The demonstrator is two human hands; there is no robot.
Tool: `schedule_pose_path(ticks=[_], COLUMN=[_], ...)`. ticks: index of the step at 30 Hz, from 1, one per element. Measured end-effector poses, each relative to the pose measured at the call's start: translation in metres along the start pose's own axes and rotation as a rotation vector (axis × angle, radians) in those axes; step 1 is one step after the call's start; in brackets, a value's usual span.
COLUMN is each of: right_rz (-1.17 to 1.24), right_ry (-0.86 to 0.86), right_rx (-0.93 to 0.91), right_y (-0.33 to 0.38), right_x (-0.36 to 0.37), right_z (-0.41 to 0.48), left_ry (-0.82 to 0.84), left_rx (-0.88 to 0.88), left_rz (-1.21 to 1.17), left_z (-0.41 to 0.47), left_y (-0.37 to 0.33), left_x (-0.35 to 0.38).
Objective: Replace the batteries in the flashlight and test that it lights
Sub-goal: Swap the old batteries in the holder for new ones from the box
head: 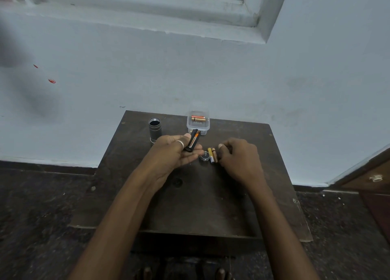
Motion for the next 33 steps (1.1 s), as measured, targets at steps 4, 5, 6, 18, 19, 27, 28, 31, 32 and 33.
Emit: schedule_pose_path(ticks=[4,5,6,18,19,27,28,31,32,33], right_rz=[0.040,0.058,0.071,0.463,0.451,0.274,0.279,0.373,0.411,0.440], right_ry=[0.041,0.050,0.058,0.115,0.092,-0.089,-0.091,-0.075,-0.069,-0.067], right_rx=[-0.036,-0.034,-0.031,-0.298,-0.325,-0.424,-0.422,-0.374,-0.363,-0.359], right_y=[0.002,0.002,0.002,0.032,0.034,0.038,0.038,0.038,0.038,0.038], right_x=[0.003,0.004,0.005,-0.008,-0.008,-0.006,-0.006,-0.008,-0.010,-0.012], right_z=[0.001,0.001,0.001,-0.015,-0.016,-0.016,-0.016,-0.016,-0.016,-0.016], left_ry=[0.003,0.004,0.004,0.068,0.077,0.059,0.064,0.063,0.058,0.056], left_rx=[-0.008,-0.006,-0.006,-0.063,-0.072,0.049,0.053,0.061,0.060,0.058], left_rz=[-0.012,-0.015,-0.018,-0.079,-0.070,0.085,0.092,0.041,0.018,0.003], left_z=[-0.001,-0.001,-0.001,-0.004,-0.005,-0.001,-0.001,-0.002,-0.002,-0.002], left_y=[-0.001,-0.001,0.000,0.000,0.000,0.001,0.001,-0.001,-0.002,-0.002], left_x=[0.001,0.001,0.002,0.004,0.004,0.003,0.003,0.003,0.003,0.003])
Point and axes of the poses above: each hand's wrist, its own z-axis towards the middle knuckle, its own x-axis out of the palm, y = z × x, the point moved 3 cm from there along z, towards the middle knuckle, and after that the axes turned 13 degrees about -z, right-handed, at the moved point
